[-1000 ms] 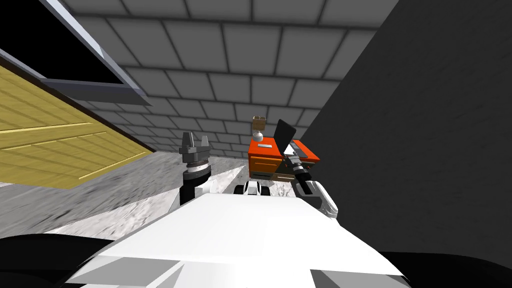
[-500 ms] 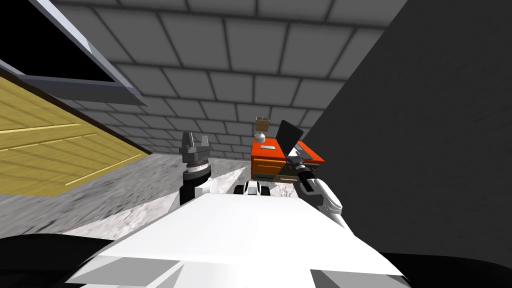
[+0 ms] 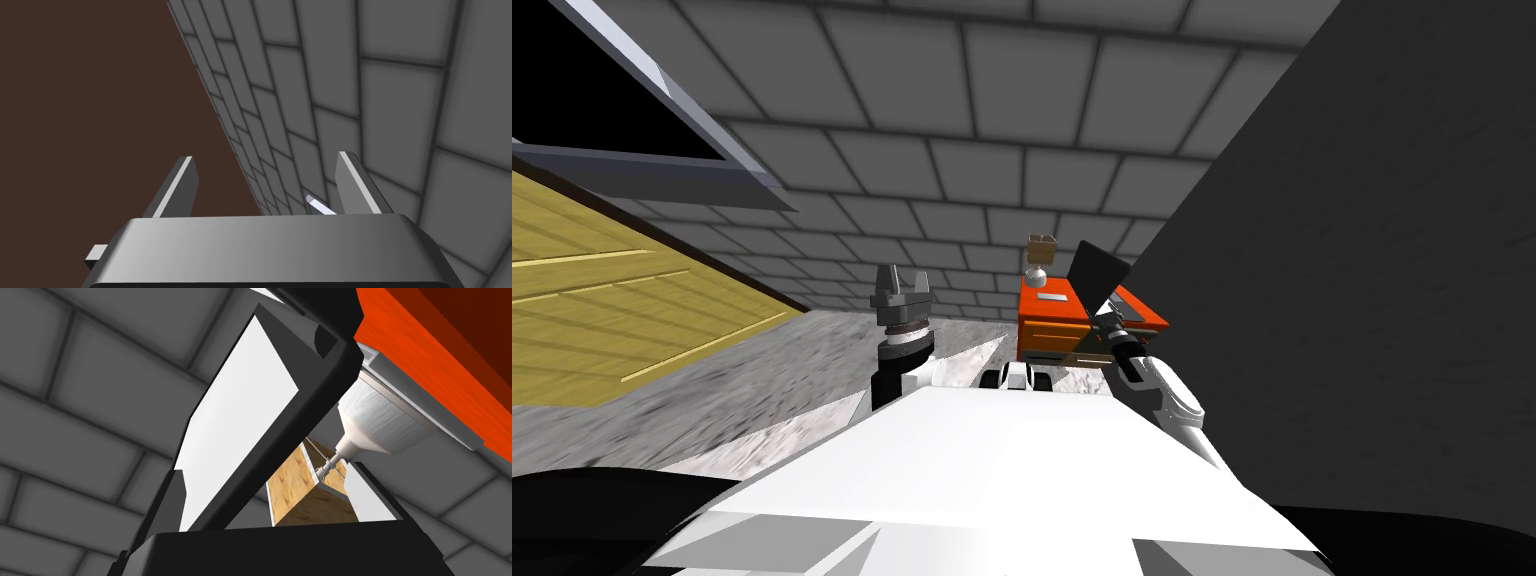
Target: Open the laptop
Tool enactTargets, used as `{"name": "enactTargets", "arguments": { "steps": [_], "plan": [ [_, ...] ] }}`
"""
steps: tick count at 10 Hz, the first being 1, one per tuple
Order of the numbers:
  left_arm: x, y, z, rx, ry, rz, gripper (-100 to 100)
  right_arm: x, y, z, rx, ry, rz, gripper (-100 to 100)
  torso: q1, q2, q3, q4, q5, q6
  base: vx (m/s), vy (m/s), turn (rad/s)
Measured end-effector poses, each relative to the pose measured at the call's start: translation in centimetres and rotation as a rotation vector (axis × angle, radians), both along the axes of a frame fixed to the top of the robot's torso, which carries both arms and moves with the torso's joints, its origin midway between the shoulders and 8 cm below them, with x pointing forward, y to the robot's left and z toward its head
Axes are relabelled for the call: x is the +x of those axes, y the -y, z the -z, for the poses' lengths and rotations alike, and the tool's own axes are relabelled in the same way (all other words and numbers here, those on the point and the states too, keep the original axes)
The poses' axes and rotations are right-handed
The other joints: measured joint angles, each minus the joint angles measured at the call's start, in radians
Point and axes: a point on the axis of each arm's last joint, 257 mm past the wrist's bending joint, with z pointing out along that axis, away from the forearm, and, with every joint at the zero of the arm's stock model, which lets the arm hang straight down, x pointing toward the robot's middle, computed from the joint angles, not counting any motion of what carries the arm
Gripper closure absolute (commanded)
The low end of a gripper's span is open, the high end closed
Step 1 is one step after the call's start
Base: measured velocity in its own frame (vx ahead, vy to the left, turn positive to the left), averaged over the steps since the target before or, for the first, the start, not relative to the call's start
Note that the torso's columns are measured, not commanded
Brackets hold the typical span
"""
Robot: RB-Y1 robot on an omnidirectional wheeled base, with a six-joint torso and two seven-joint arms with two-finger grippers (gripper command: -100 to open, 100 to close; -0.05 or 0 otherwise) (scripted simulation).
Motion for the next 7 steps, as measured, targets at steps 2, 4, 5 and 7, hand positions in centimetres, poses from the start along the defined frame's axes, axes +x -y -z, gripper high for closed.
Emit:
{"name": "enactTargets", "arguments": {
  "steps": [2,4,5,7],
  "plan": [
    [0.0,0.0,0.0,0.0,0.0,0.0,0,-0.1,0.4,-0.3,-0.001,0.0,0.004,100,0.0,-0.001,-0.001,-0.001,0.0,0.0,0.034,0.017,-0.001],
    [0.0,0.0,0.0,0.0,0.0,0.0,0,0.2,0.9,-0.8,0.034,0.009,0.013,100,0.001,0.0,0.001,-0.002,-0.002,-0.003,-0.036,-0.029,0.046],
    [0.0,0.0,0.0,0.0,0.0,0.0,0,0.5,1.0,-0.8,0.082,0.008,0.013,100,0.001,0.0,0.0,-0.001,-0.001,-0.001,-0.061,-0.035,0.06],
    [0.0,0.0,0.0,0.0,0.0,0.0,0,1.0,1.4,-0.8,0.167,0.009,0.018,100,0.001,-0.001,0.0,0.0,0.0,0.001,-0.052,-0.031,0.035]
  ]
}}
